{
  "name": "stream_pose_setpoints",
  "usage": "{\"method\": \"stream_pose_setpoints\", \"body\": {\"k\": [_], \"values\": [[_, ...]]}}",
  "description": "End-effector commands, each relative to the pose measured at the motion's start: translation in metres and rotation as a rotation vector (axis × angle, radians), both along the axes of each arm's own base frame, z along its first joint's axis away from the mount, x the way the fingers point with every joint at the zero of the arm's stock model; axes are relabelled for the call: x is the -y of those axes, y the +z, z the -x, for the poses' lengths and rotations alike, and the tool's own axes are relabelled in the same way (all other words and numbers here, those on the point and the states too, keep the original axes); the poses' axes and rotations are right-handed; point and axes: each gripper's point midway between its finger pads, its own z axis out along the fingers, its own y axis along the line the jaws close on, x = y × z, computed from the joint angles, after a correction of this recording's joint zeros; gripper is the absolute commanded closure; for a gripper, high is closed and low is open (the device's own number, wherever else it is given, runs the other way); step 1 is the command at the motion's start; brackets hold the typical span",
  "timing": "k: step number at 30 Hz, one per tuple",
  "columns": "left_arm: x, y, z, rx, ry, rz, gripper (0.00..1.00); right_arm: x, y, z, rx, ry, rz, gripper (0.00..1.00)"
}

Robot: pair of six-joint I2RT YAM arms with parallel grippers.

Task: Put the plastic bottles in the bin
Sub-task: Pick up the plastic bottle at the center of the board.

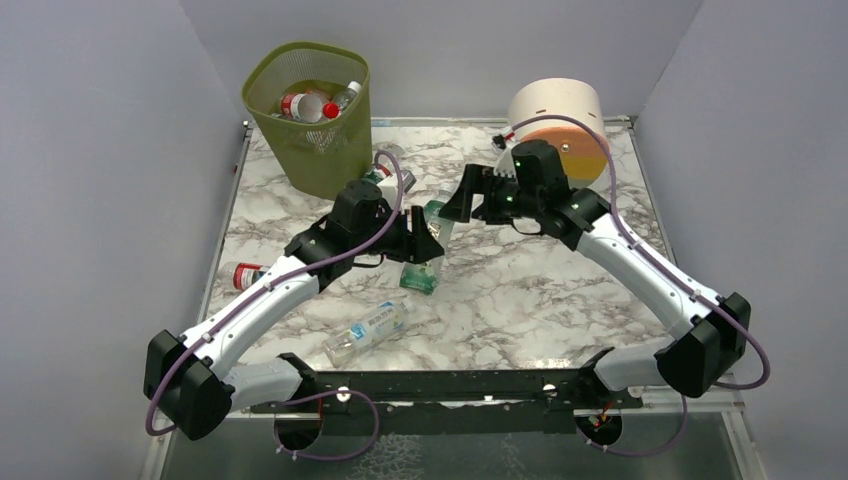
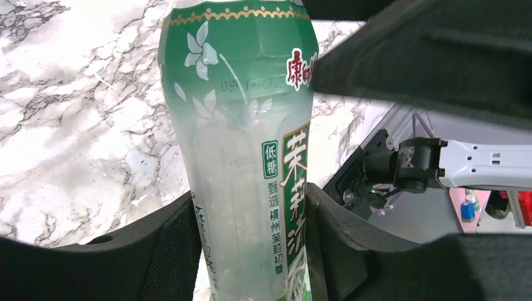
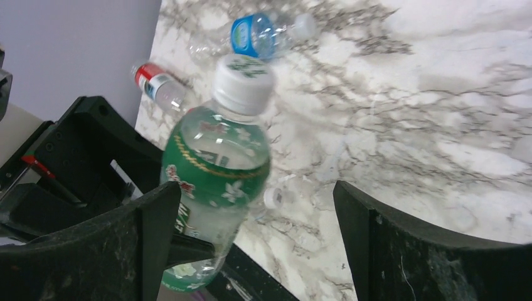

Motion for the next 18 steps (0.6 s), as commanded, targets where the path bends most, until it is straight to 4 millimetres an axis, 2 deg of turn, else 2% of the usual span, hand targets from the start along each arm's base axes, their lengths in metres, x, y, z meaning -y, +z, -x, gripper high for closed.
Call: {"method": "stream_pose_setpoints", "body": {"k": [1, 6, 10, 13, 18], "values": [[0.003, 0.022, -0.008, 0.066, 0.021, 0.048, 0.46, 0.036, 0.009, -0.004, 0.027, -0.112, 0.034, 0.06], [0.001, 0.022, -0.009, 0.078, 0.029, 0.043, 0.46, 0.051, 0.031, 0.000, 0.092, -0.147, 0.028, 0.04], [0.000, 0.021, -0.013, 0.088, 0.038, 0.038, 0.46, 0.062, 0.037, 0.003, 0.115, -0.183, 0.040, 0.03], [0.001, 0.020, -0.015, 0.091, 0.040, 0.031, 0.46, 0.068, 0.034, 0.005, 0.116, -0.204, 0.056, 0.02], [0.002, 0.022, -0.027, 0.117, 0.053, 0.015, 0.46, 0.073, 0.017, 0.006, 0.088, -0.215, 0.082, 0.02]]}}
